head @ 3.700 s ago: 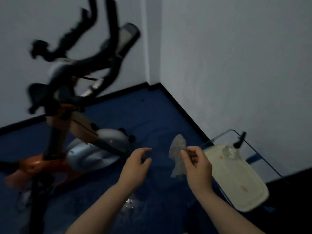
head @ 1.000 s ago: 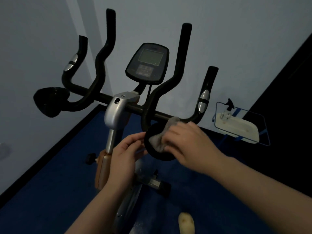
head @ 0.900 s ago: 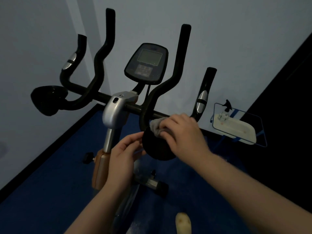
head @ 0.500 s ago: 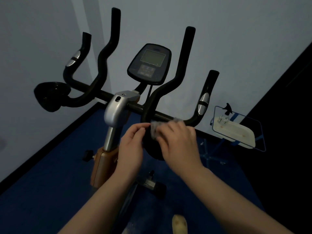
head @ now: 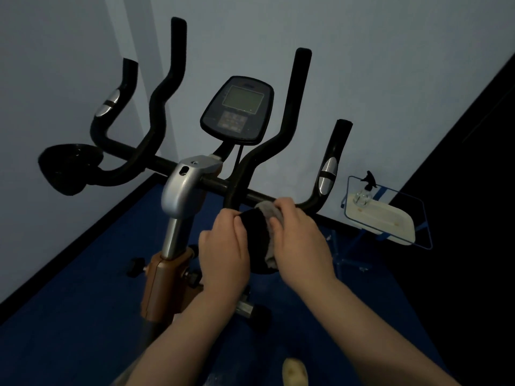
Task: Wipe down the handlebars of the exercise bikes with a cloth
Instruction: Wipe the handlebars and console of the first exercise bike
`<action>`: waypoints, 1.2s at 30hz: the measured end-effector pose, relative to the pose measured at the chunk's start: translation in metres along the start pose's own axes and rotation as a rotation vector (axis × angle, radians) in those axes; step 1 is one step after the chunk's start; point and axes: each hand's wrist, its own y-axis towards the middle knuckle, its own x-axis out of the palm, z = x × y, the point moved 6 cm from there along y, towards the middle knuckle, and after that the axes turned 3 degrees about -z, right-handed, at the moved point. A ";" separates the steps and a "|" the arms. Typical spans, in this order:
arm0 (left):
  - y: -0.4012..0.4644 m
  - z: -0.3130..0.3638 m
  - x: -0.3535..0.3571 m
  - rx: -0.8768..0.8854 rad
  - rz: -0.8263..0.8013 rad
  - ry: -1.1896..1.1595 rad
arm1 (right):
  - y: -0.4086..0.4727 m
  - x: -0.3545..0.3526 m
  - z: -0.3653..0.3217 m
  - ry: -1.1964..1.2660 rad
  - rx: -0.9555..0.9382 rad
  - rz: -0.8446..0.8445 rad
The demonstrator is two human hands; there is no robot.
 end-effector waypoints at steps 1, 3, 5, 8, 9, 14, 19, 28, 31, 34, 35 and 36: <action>0.001 0.000 0.000 0.019 0.029 0.006 | -0.002 0.000 0.003 -0.049 0.017 0.012; 0.002 0.003 -0.003 0.073 0.080 0.012 | 0.009 0.004 0.002 -0.135 0.032 -0.037; 0.004 0.004 -0.004 0.094 0.109 0.009 | 0.027 0.008 -0.004 -0.155 0.043 -0.101; 0.001 0.003 0.000 0.107 0.113 0.001 | 0.016 0.002 -0.005 -0.026 0.101 0.008; 0.001 0.003 0.000 0.109 0.117 0.000 | 0.001 0.000 -0.004 0.006 0.102 0.050; 0.002 0.004 -0.001 0.135 0.124 0.013 | 0.013 0.004 0.001 -0.085 0.083 -0.080; -0.001 0.002 0.000 0.095 0.132 0.072 | 0.021 0.005 -0.002 0.002 0.026 -0.132; -0.006 -0.004 0.004 -0.071 0.202 0.055 | 0.053 0.012 -0.025 -0.122 -0.285 -0.348; -0.018 -0.003 0.006 -0.158 0.197 -0.135 | 0.045 0.012 -0.021 0.043 -0.374 -0.421; -0.032 -0.001 0.003 -0.166 0.194 -0.205 | 0.037 0.005 0.011 0.111 -0.277 -0.539; -0.033 -0.001 0.000 -0.163 0.205 -0.204 | 0.040 0.005 0.014 0.056 -0.269 -0.530; -0.033 0.000 -0.004 -0.166 0.220 -0.205 | 0.045 0.008 0.010 -0.023 -0.291 -0.508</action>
